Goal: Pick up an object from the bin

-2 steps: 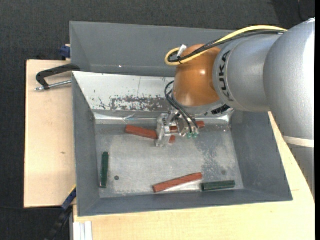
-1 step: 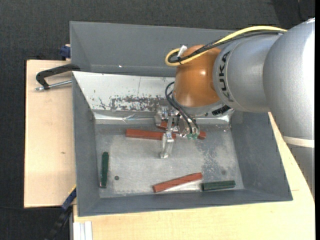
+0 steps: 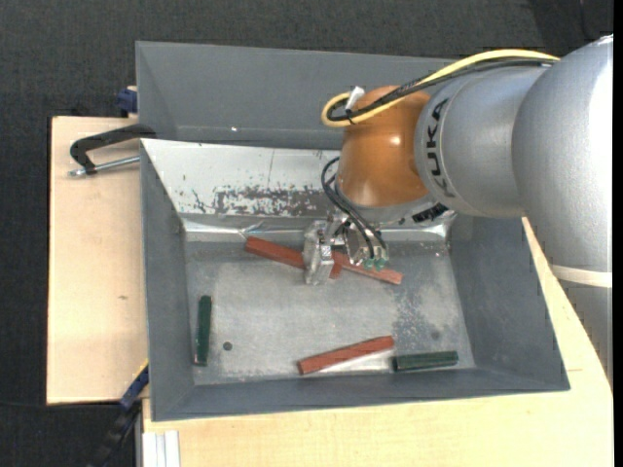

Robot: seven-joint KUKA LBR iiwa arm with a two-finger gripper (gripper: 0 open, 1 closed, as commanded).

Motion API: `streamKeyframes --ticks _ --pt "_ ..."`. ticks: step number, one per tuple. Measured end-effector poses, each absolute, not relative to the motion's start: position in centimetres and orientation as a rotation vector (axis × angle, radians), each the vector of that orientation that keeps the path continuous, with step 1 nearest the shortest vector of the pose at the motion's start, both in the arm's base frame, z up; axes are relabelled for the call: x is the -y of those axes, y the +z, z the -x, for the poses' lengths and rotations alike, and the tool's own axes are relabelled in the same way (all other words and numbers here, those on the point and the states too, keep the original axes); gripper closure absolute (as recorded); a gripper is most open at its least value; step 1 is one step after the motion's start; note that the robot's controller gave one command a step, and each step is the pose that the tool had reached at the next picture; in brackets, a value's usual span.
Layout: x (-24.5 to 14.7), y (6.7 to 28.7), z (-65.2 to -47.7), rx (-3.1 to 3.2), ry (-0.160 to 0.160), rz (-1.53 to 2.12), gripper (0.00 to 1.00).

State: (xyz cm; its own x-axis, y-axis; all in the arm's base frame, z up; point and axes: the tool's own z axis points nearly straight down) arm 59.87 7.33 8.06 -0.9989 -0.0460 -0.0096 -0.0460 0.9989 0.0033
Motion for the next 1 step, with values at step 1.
streamKeyframes --ticks 1 --pt "-7.27 7.91 -59.75 -3.136 0.004 0.072 0.0"
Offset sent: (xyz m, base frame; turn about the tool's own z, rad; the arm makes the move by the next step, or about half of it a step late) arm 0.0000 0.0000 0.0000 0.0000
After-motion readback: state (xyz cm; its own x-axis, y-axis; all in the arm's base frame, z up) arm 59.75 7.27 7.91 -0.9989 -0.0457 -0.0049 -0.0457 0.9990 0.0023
